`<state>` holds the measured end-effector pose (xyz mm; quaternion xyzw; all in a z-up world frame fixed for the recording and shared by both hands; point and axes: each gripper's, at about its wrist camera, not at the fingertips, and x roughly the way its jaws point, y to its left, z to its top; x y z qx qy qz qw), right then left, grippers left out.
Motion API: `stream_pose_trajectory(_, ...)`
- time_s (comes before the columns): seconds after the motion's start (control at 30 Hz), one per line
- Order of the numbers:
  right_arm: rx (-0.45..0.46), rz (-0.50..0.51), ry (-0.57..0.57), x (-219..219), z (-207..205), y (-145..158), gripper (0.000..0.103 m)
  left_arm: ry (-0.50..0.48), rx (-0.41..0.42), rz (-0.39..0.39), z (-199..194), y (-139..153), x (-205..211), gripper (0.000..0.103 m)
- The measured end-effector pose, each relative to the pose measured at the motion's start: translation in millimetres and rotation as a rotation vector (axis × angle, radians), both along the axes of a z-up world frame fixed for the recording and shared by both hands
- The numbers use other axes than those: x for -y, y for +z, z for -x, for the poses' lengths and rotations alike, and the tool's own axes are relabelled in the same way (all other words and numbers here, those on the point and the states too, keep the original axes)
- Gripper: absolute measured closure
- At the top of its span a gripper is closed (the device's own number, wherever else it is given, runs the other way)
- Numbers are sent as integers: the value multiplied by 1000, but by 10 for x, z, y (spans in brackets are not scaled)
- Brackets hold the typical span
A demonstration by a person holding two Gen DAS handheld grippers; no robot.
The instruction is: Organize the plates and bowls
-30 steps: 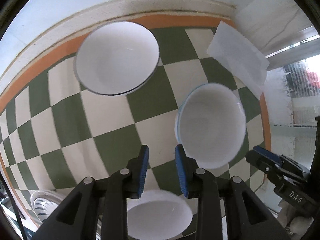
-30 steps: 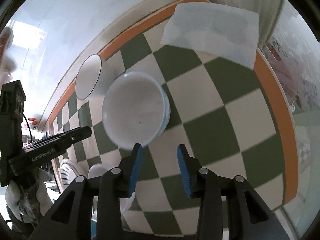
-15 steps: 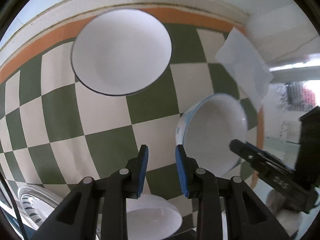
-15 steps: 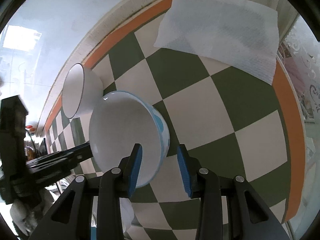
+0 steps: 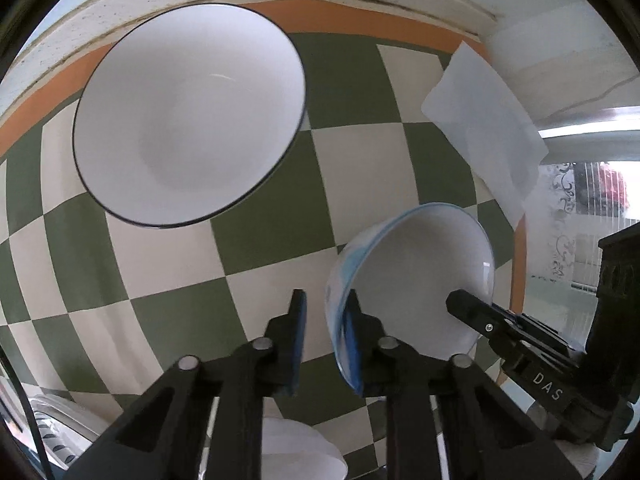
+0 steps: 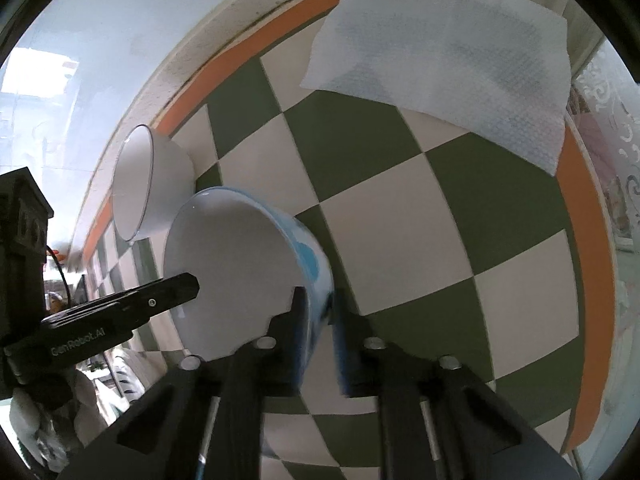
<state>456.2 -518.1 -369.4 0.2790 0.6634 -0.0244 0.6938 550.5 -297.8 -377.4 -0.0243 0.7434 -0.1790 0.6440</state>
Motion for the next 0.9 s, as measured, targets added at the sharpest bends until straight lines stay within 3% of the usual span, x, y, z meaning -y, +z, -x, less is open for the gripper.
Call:
stream_pose_trajectory(0.43, 6, 8, -3, -46, 48, 77, 93, -54, 78, 2, 125, 283, 35, 90)
stream_pose_trajectory(0.9, 62, -16, 60, -437, 361, 623, 93, -47, 159, 27, 612, 866, -443, 90)
